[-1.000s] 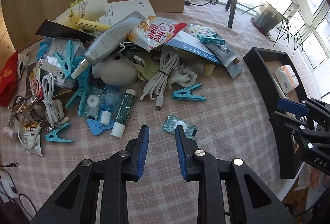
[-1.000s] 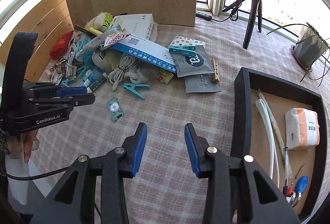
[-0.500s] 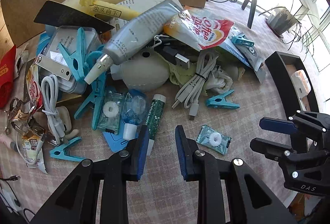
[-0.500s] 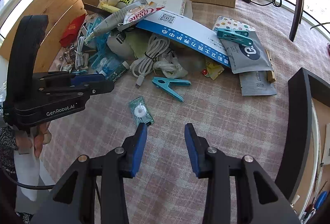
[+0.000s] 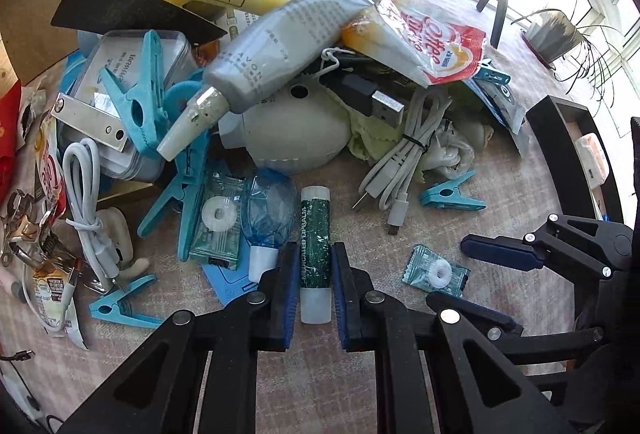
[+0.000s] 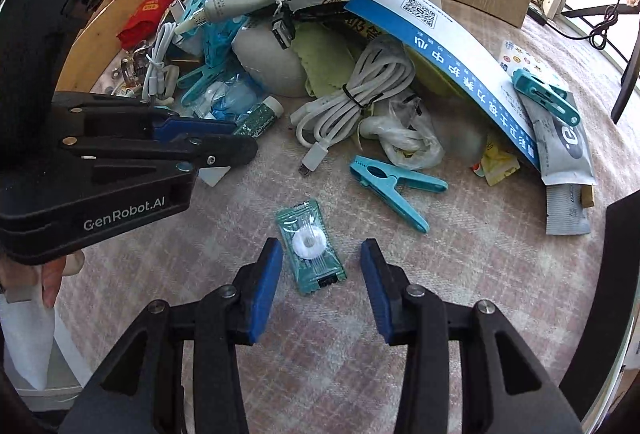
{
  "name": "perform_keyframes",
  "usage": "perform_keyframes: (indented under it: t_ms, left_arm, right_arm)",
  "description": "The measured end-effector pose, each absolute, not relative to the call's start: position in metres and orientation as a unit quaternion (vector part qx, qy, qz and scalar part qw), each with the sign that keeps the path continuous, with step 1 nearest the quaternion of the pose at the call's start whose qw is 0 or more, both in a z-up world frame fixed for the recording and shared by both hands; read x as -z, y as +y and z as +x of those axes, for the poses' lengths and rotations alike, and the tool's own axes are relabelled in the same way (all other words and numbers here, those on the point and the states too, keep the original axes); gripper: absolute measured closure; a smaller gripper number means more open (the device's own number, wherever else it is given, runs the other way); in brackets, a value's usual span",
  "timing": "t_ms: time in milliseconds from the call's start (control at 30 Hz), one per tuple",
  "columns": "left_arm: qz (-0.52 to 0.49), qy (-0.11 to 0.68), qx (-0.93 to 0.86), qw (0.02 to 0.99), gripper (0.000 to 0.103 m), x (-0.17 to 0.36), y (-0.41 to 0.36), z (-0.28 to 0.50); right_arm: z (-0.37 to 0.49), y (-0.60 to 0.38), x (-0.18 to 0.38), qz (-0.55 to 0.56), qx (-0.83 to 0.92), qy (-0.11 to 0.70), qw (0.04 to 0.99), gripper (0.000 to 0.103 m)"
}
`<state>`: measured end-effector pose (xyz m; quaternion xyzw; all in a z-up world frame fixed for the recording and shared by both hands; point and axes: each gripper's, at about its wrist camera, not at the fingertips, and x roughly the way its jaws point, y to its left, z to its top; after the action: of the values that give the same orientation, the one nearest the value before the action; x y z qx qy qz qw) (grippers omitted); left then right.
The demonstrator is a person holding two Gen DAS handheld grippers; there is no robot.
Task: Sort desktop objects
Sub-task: 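Grasp the green glitter stick with the left gripper while the right grasps the mint packet, then carry the glitter stick and mint packet into the tray and open both grippers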
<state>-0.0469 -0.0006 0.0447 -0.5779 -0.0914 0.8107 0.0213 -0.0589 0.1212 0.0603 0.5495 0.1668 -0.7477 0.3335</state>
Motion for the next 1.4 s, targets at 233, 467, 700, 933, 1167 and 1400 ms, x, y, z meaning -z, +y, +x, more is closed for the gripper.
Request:
perform_keyframes:
  t_ms: [233,467,700,933,1167,1400]
  left_arm:
    - [-0.571,-0.102,-0.814,0.016,0.089,-0.044,-0.004,-0.018]
    - [-0.570,-0.114,-0.813,0.011,0.089,-0.042,0.005,0.016]
    - [-0.568,-0.119,-0.814,0.028,0.089,-0.046,0.039,0.034]
    - [-0.552,-0.102,-0.825,0.072,0.089,-0.073,0.112,0.015]
    - [-0.535,-0.078,-0.831,0.134,0.089,-0.102,0.178,0.001]
    - [-0.528,-0.044,-0.822,0.207,0.089,-0.117,0.270,-0.008]
  right_arm:
    - [-0.037,0.106,-0.058,0.513,0.751,0.245,0.335,0.073]
    - [-0.033,0.125,-0.059,0.523,0.753,0.231,0.327,0.079]
    - [-0.028,0.169,-0.063,0.537,0.761,0.187,0.311,0.079]
    - [-0.024,0.234,-0.087,0.530,0.787,0.138,0.284,0.079]
    - [-0.031,0.316,-0.115,0.517,0.816,0.102,0.238,0.079]
    - [-0.037,0.409,-0.133,0.506,0.842,0.064,0.177,0.079]
